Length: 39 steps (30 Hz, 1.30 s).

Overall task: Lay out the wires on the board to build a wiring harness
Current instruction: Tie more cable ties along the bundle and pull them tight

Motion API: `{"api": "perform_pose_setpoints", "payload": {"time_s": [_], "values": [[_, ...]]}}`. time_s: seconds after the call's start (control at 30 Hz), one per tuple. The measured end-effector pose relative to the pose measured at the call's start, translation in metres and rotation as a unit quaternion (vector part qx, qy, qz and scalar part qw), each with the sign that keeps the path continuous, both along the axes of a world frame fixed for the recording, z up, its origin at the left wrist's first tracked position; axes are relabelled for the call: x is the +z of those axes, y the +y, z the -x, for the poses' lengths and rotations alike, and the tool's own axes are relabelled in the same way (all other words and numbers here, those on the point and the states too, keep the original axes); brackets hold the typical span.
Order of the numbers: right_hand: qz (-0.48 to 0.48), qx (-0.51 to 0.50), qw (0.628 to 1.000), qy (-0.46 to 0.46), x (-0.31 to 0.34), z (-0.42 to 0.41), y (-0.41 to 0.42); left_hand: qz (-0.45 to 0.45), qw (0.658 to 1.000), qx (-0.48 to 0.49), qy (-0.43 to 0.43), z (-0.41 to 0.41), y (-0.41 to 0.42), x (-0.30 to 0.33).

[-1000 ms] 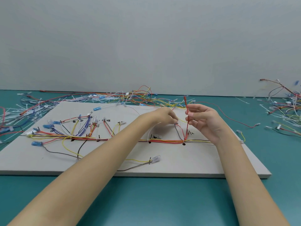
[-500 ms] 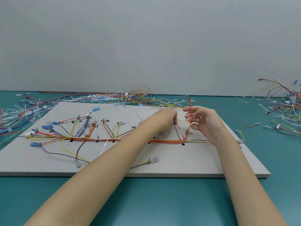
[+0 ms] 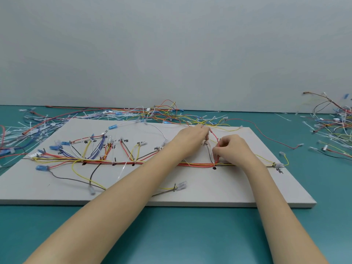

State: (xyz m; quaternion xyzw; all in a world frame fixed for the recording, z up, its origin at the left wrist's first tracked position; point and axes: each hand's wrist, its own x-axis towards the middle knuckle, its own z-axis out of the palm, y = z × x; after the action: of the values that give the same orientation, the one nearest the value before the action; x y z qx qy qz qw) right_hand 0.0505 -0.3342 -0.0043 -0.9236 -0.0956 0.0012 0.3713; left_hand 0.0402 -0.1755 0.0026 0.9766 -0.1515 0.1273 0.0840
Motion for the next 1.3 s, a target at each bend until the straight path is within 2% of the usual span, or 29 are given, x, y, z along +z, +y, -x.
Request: {"api": "perform_pose_setpoints", "payload": {"time_s": [0.13, 0.23, 0.43, 0.5, 0.6, 0.67, 0.7, 0.77, 0.87, 0.93, 0.97, 1.03, 1.07, 1.17, 1.3], "values": [[0.013, -0.020, 1.000, 0.003, 0.002, 0.002, 0.003, 0.034, 0.998, -0.013, -0.044, 0.002, -0.010, 0.010], [0.009, -0.045, 0.999, -0.002, 0.001, 0.004, 0.006, 0.070, 0.997, -0.024, -0.032, 0.001, -0.010, 0.014], [0.030, -0.104, 0.994, -0.010, -0.003, 0.004, 0.015, 0.260, 0.965, -0.027, 0.024, 0.005, -0.002, 0.020], [0.036, -0.098, 0.995, 0.002, -0.002, 0.003, 0.016, 0.378, 0.923, -0.020, 0.071, 0.009, -0.003, 0.021], [0.052, -0.086, 0.995, 0.002, -0.001, 0.003, 0.016, 0.555, 0.811, 0.003, 0.188, 0.016, -0.006, 0.023], [0.029, -0.091, 0.995, 0.003, -0.001, 0.002, 0.015, 0.597, 0.765, 0.023, 0.241, 0.017, -0.005, 0.025], [0.004, -0.096, 0.995, 0.003, -0.001, 0.002, 0.014, 0.605, 0.754, 0.033, 0.252, 0.017, -0.004, 0.025], [-0.045, -0.106, 0.993, 0.005, -0.002, 0.003, 0.013, 0.593, 0.769, 0.056, 0.230, 0.016, -0.006, 0.022], [-0.093, -0.124, 0.988, 0.021, -0.003, 0.003, 0.012, 0.501, 0.854, 0.093, 0.106, 0.018, -0.012, 0.016], [-0.125, -0.134, 0.982, 0.035, -0.001, 0.004, 0.012, 0.447, 0.886, 0.099, 0.071, 0.020, -0.012, 0.014], [-0.146, -0.137, 0.979, 0.043, 0.000, 0.004, 0.011, 0.431, 0.891, 0.095, 0.106, 0.022, -0.011, 0.013], [-0.175, -0.133, 0.974, 0.055, 0.003, 0.005, 0.008, 0.392, 0.888, 0.077, 0.228, 0.029, -0.009, 0.014], [-0.182, -0.127, 0.973, 0.062, 0.005, 0.006, 0.007, 0.349, 0.896, 0.064, 0.268, 0.033, -0.007, 0.013], [-0.242, -0.109, 0.961, 0.082, 0.015, 0.008, 0.005, 0.227, 0.940, 0.026, 0.252, 0.041, -0.003, 0.007], [-0.301, -0.059, 0.948, 0.084, 0.033, 0.010, -0.003, 0.232, 0.951, -0.002, 0.205, 0.047, -0.007, -0.001]]}}
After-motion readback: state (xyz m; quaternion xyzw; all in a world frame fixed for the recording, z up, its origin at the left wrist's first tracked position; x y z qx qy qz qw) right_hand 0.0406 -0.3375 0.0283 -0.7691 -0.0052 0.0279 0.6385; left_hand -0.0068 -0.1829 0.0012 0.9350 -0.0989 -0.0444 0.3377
